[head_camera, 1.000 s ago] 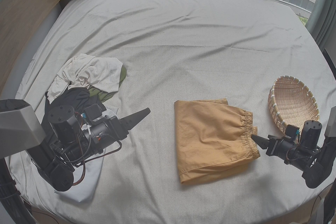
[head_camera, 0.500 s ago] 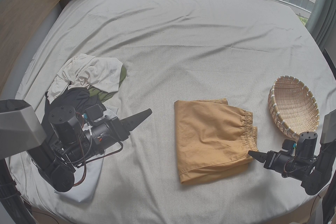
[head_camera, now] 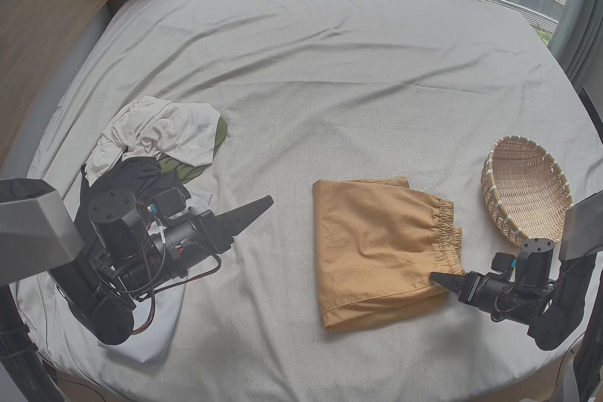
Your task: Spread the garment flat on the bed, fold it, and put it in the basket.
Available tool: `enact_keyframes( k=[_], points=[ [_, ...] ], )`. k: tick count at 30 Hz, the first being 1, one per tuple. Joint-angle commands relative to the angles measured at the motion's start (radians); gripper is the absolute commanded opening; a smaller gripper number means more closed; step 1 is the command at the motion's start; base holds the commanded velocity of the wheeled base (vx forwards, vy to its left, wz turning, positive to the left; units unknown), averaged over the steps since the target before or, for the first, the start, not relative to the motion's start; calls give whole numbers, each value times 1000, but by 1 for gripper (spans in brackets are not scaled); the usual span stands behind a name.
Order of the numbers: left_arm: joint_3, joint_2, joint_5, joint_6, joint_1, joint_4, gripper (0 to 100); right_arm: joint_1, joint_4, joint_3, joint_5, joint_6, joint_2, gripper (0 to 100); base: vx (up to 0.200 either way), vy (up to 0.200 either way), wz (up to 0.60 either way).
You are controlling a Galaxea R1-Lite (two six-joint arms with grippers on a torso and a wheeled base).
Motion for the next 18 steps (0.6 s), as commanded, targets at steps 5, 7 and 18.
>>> enact_keyframes(
  k=[5,7,18],
  points=[
    [0,-1,0,2,1,0,100,46,0,-63,-1,30,69,100,0,0,0],
    [-2,-1,0,0,1,0,100,55,0,-72,-1,30,72,100,0,0,0],
    [0,0,0,2,2,0,100,107,0,-117,1,34,130,100,0,0,0]
  ],
)
